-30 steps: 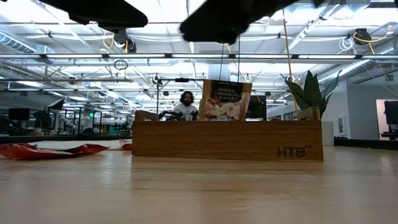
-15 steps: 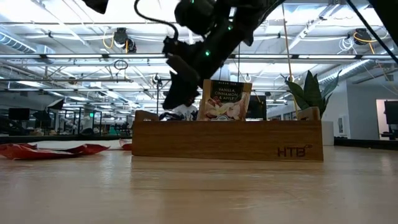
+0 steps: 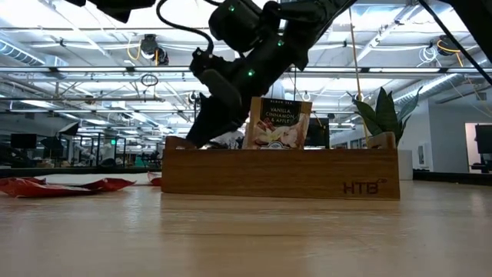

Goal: Pick & Place Tea
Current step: Put the yellow tea bag into the right section of the wooden organizer

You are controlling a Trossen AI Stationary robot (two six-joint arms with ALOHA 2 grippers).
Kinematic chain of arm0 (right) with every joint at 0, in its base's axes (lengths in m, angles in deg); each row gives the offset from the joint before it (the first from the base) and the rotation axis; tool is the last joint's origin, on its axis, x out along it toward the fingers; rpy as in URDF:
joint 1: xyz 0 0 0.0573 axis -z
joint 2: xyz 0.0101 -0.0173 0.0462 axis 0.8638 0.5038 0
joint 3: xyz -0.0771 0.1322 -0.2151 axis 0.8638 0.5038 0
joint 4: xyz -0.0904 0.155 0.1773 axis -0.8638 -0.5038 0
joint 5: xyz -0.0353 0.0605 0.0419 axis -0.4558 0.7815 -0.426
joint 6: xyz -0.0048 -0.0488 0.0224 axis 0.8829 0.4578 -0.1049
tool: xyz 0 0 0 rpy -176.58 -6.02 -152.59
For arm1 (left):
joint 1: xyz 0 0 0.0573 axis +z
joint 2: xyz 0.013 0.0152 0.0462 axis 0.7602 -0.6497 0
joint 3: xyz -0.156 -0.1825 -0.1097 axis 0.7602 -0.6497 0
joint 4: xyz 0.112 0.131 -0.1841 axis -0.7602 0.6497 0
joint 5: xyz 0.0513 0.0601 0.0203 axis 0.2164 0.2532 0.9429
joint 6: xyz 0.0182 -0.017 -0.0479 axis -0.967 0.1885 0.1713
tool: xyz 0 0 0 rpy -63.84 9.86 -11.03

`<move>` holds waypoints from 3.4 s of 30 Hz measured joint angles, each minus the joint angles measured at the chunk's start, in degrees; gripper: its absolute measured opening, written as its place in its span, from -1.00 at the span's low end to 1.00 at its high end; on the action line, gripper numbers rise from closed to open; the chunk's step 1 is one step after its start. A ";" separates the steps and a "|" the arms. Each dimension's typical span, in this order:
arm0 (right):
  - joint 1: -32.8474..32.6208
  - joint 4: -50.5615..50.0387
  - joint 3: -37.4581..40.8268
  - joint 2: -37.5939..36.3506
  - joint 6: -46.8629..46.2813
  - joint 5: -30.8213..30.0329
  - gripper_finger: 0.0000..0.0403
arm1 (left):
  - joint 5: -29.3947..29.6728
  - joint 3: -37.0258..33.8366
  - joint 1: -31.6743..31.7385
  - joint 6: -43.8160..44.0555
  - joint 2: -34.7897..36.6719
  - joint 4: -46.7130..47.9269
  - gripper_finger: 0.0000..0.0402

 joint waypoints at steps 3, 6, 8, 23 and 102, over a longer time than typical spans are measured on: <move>-0.79 -0.47 0.00 -0.05 1.40 1.52 -0.48 | -0.02 0.00 0.26 0.03 0.00 -0.12 -0.60; -1.70 -0.95 0.00 -0.01 1.65 1.78 -0.48 | -0.01 0.00 0.26 0.26 0.00 -0.10 -0.60; -2.47 -0.86 0.00 -0.01 1.67 1.76 -0.48 | -0.02 0.00 0.26 0.28 0.00 -0.07 -0.60; -8.61 -16.98 0.00 -10.11 0.36 -8.72 -0.48 | -0.04 0.02 0.26 -0.17 0.00 1.39 -0.60; -24.32 55.04 56.04 -39.96 -1.69 -26.65 -0.99 | -0.52 0.04 0.42 1.74 -0.02 -15.88 -0.60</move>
